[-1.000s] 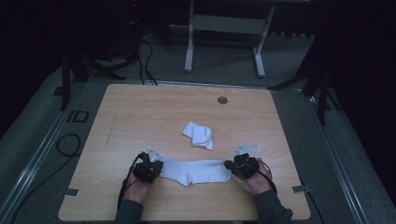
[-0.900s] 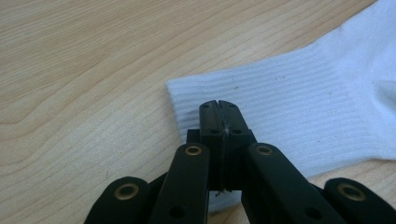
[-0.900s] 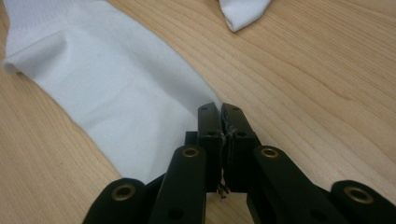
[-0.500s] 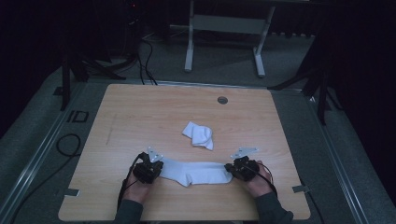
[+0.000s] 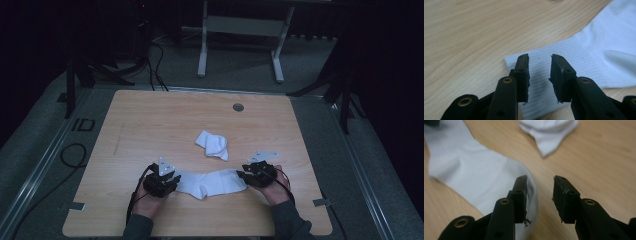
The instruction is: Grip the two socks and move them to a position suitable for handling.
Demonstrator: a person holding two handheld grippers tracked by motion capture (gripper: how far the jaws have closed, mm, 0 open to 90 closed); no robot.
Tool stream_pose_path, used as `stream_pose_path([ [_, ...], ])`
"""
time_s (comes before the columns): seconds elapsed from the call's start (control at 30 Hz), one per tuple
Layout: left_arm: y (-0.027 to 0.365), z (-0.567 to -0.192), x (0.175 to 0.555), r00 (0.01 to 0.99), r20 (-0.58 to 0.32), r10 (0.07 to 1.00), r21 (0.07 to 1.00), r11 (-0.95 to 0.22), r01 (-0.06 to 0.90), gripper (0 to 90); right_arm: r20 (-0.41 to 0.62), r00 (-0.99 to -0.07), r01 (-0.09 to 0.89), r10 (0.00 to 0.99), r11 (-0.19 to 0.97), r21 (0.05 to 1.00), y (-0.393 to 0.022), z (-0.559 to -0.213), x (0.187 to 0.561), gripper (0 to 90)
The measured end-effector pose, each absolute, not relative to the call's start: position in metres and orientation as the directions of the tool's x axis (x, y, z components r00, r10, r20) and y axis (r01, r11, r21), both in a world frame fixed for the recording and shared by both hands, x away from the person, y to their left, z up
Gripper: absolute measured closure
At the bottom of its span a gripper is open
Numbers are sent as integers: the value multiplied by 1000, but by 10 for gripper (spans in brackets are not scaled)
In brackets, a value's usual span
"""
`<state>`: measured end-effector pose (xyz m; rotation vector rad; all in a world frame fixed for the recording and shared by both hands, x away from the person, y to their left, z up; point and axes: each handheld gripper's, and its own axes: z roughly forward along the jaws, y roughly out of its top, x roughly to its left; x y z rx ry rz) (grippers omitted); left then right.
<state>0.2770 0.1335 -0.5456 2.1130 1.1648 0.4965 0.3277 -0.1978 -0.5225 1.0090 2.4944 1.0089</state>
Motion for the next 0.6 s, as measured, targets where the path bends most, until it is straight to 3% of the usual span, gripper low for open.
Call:
stream_pose_path([
  [0.27, 133, -547, 278, 537, 9, 844, 695, -391, 603, 690, 0, -726, 479, 688, 506, 718, -185, -505, 336, 631],
  [0.33, 132, -547, 278, 536, 10, 844, 696, -391, 603, 699, -14, -726, 472, 688, 513, 717, -179, -502, 340, 713],
  [0.37, 132, -547, 278, 536, 10, 844, 696, -391, 603, 700, -14, -726, 472, 688, 513, 717, -179, -502, 340, 713],
  [0.43, 132, -547, 278, 533, 13, 846, 696, -390, 603, 704, -34, -731, 463, 681, 532, 708, -166, -504, 356, 886],
  [0.6, 134, -547, 279, 526, 12, 850, 697, -385, 605, 714, -38, -722, 483, 691, 542, 688, -138, -512, 393, 897],
])
